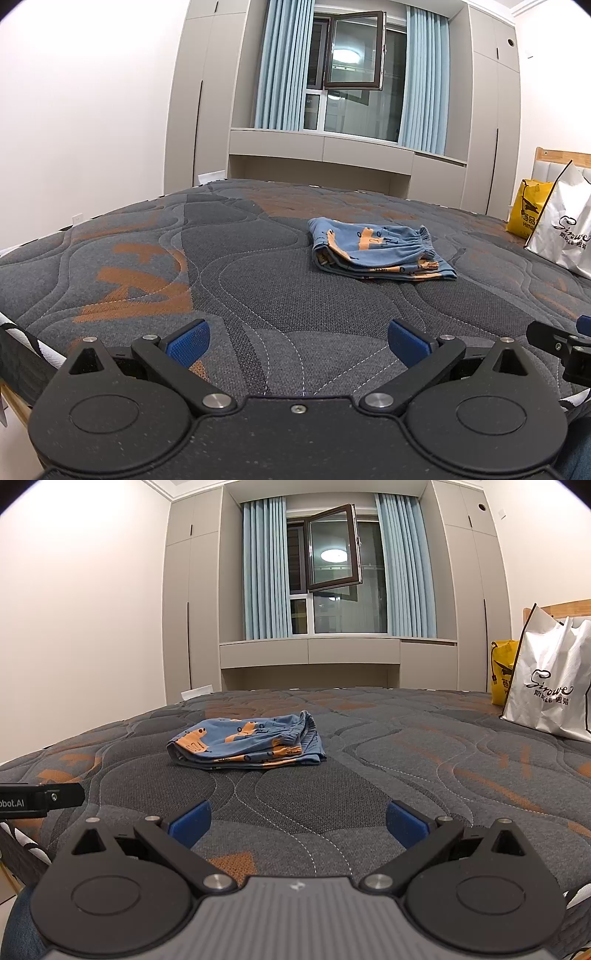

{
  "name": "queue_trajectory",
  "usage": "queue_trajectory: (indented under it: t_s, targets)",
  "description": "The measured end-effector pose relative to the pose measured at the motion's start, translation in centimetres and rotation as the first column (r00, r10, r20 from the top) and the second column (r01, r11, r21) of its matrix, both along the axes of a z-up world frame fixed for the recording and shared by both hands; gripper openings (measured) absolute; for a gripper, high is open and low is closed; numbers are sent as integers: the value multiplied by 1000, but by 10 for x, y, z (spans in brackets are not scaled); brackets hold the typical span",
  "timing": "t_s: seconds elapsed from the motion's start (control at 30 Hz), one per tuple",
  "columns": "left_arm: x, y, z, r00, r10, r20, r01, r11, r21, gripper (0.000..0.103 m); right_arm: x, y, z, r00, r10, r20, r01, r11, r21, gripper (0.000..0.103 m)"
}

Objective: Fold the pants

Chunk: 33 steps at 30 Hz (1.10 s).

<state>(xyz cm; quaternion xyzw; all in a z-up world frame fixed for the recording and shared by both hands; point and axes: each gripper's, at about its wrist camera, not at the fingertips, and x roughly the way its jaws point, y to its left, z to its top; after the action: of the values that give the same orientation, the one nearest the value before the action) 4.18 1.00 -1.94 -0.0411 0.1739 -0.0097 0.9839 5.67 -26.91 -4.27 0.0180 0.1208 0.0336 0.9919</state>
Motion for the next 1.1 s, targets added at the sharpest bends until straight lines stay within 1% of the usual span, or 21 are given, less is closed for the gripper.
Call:
queue_trajectory:
  t_s: [0.83, 1.0, 1.1]
  targets:
    - [-2, -3, -1, 1000, -2, -6, 2, 1000, 1, 102, 0, -1, -1, 1000, -1, -4, 1, 1000, 2, 103]
    - [-2, -2, 1, 1000, 5, -10, -5, 1000, -4, 102, 1, -1, 0, 1000, 3, -6, -3, 1000, 4, 103]
    - [-4, -3, 3, 1000, 21, -13, -21, 1000, 6, 102, 1, -1, 1, 1000, 8, -3, -8, 1000, 2, 103]
